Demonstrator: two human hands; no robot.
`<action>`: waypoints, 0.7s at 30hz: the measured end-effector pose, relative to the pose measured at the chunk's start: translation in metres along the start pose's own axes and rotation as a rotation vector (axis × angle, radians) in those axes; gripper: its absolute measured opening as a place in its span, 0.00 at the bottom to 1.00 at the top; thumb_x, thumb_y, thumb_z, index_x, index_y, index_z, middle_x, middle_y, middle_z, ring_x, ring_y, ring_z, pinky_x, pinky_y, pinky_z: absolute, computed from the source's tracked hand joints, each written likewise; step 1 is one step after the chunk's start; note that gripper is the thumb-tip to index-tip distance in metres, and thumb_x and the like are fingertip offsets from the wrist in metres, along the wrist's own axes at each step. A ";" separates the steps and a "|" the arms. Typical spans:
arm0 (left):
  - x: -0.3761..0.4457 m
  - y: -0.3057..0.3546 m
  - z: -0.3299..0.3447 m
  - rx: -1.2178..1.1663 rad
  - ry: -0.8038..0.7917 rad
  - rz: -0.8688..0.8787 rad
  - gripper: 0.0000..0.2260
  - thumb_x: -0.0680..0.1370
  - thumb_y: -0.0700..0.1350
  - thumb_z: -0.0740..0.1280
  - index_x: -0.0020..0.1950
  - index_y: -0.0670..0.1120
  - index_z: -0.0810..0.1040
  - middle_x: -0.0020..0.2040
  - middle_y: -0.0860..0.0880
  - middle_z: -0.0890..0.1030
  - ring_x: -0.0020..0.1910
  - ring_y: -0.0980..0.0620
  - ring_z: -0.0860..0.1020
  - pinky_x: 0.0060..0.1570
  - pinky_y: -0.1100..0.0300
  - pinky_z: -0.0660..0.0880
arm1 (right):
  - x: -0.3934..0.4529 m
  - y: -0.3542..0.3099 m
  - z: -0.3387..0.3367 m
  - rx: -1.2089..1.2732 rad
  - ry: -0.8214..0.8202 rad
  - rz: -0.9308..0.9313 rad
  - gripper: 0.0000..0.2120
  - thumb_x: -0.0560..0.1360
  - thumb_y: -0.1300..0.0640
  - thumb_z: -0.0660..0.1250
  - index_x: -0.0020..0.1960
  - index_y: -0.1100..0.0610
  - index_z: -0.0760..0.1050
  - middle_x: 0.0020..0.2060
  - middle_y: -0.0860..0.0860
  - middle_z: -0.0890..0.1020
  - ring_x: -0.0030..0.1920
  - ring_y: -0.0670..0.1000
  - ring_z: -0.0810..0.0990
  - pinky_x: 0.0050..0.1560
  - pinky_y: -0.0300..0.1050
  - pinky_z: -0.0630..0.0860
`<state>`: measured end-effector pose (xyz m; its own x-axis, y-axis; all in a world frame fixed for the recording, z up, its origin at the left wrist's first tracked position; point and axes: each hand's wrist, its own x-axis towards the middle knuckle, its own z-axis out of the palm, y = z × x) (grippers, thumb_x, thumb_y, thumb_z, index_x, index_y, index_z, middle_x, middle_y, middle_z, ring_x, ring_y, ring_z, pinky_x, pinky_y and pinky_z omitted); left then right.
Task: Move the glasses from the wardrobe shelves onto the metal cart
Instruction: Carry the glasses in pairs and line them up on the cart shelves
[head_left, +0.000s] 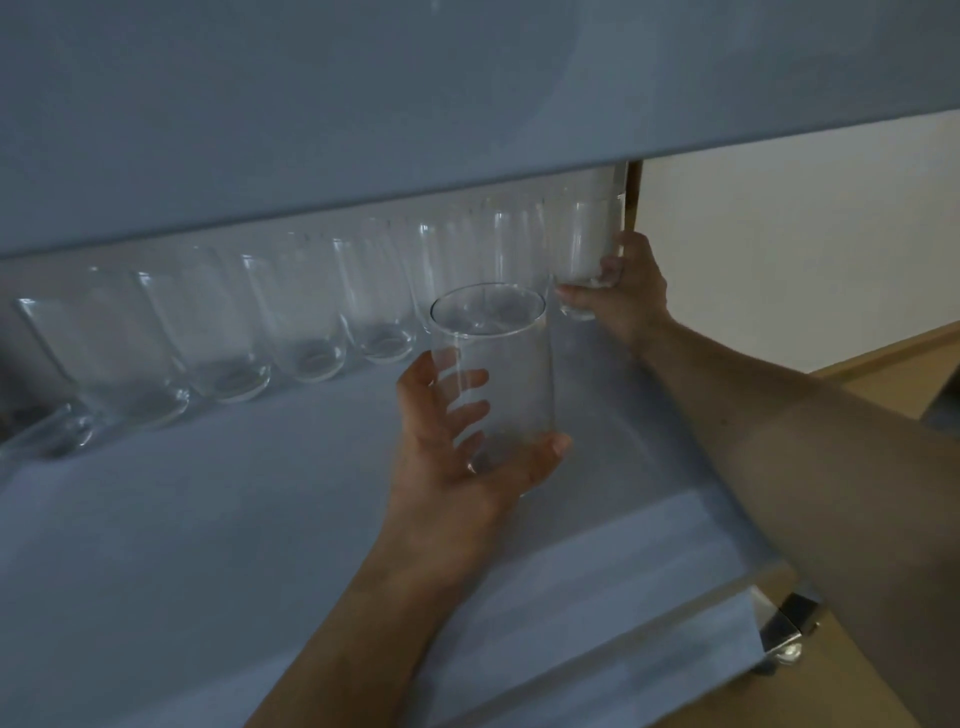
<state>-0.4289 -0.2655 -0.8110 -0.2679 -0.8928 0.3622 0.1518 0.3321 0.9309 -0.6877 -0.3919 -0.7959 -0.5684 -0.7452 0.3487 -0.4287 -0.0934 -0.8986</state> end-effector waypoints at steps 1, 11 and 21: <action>0.000 0.001 0.000 0.003 -0.006 -0.001 0.39 0.61 0.43 0.80 0.67 0.56 0.67 0.61 0.57 0.76 0.55 0.63 0.80 0.48 0.66 0.78 | 0.001 0.003 0.001 -0.004 -0.022 0.009 0.44 0.62 0.52 0.85 0.71 0.52 0.65 0.61 0.51 0.80 0.60 0.53 0.80 0.64 0.52 0.78; -0.001 0.002 0.001 0.019 -0.010 0.024 0.35 0.62 0.43 0.80 0.64 0.59 0.68 0.56 0.63 0.79 0.56 0.63 0.80 0.47 0.69 0.78 | 0.006 0.002 -0.003 -0.194 -0.164 0.027 0.52 0.67 0.46 0.81 0.80 0.50 0.52 0.71 0.51 0.74 0.69 0.57 0.74 0.71 0.55 0.71; 0.000 -0.001 -0.002 0.057 -0.009 0.002 0.39 0.59 0.53 0.83 0.65 0.62 0.68 0.59 0.62 0.78 0.58 0.62 0.79 0.51 0.63 0.79 | -0.034 -0.019 -0.024 -0.267 -0.175 0.072 0.39 0.68 0.40 0.78 0.73 0.53 0.68 0.63 0.46 0.77 0.62 0.50 0.76 0.56 0.42 0.71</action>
<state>-0.4268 -0.2661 -0.8119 -0.2762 -0.8894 0.3642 0.0982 0.3508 0.9313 -0.6772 -0.3487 -0.7842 -0.4845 -0.8480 0.2146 -0.5741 0.1232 -0.8095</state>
